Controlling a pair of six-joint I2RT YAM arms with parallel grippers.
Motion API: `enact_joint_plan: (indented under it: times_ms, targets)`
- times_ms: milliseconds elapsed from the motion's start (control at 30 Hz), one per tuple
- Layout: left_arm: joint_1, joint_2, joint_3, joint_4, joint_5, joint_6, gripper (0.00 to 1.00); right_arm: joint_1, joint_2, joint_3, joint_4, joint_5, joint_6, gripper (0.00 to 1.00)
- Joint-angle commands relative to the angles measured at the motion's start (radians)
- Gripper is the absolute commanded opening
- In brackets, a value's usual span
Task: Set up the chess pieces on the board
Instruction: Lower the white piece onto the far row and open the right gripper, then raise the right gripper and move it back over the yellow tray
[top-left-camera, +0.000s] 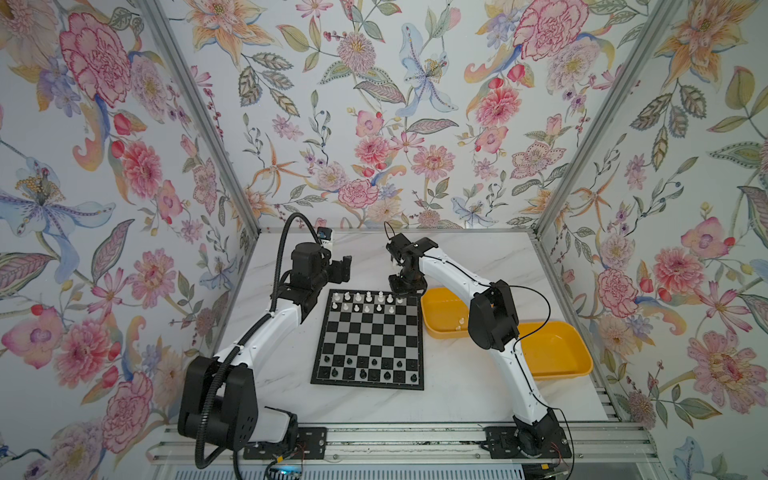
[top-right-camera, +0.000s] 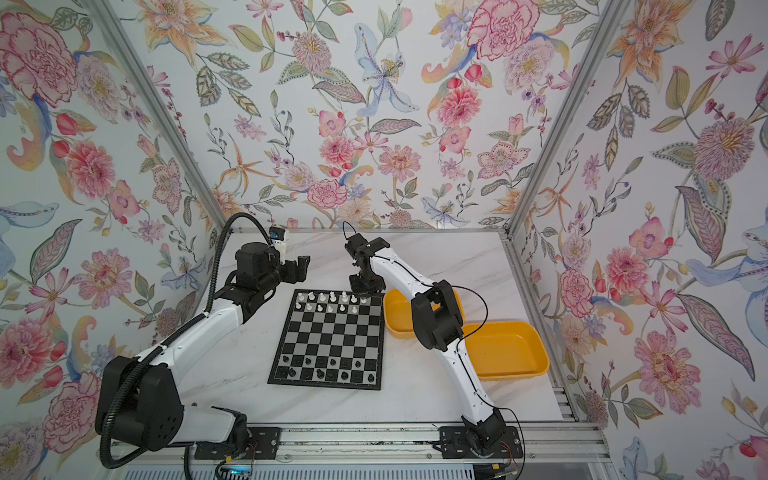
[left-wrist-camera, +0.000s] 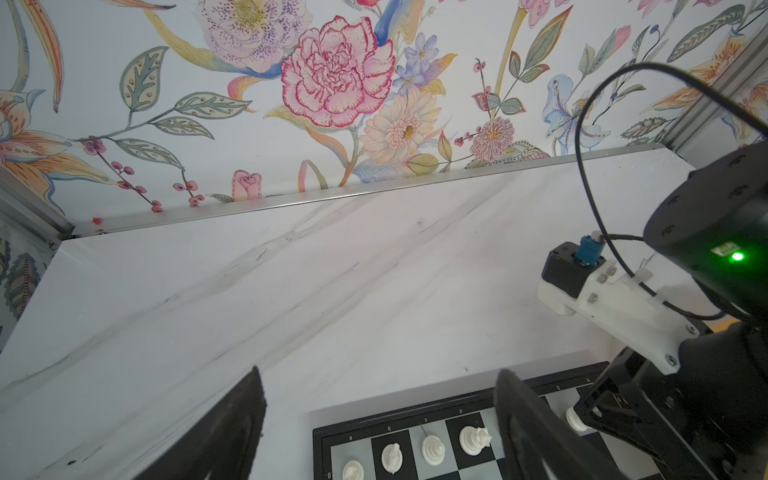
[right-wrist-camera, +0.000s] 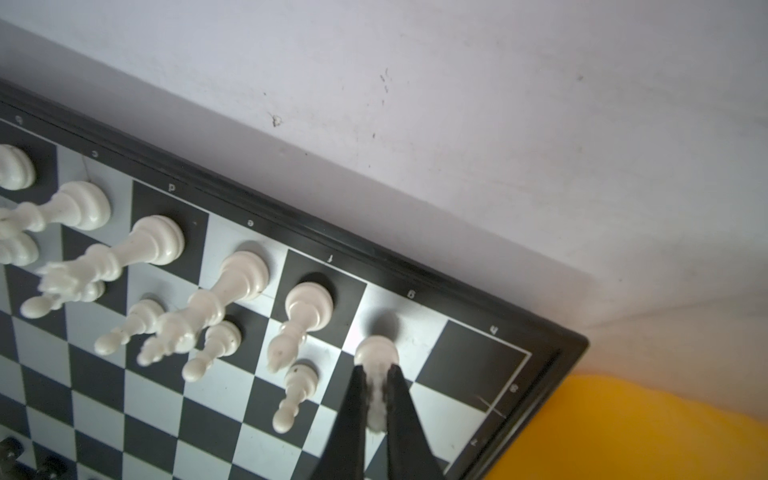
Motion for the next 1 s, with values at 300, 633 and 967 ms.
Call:
enact_joint_plan:
  times_ms: [300, 633, 967]
  targets:
    - [0.015, 0.009, 0.014, 0.013, 0.026, -0.006, 0.87, -0.004, 0.042, -0.007, -0.026, 0.018, 0.0, 0.15]
    - [0.016, 0.013, 0.016, 0.025, 0.028, -0.017, 0.87, -0.034, 0.021, 0.017, -0.027, 0.028, -0.009, 0.32]
    - [0.017, 0.023, 0.023, 0.034, 0.027, -0.022, 0.87, -0.056, -0.026, 0.009, -0.027, 0.035, -0.034, 0.38]
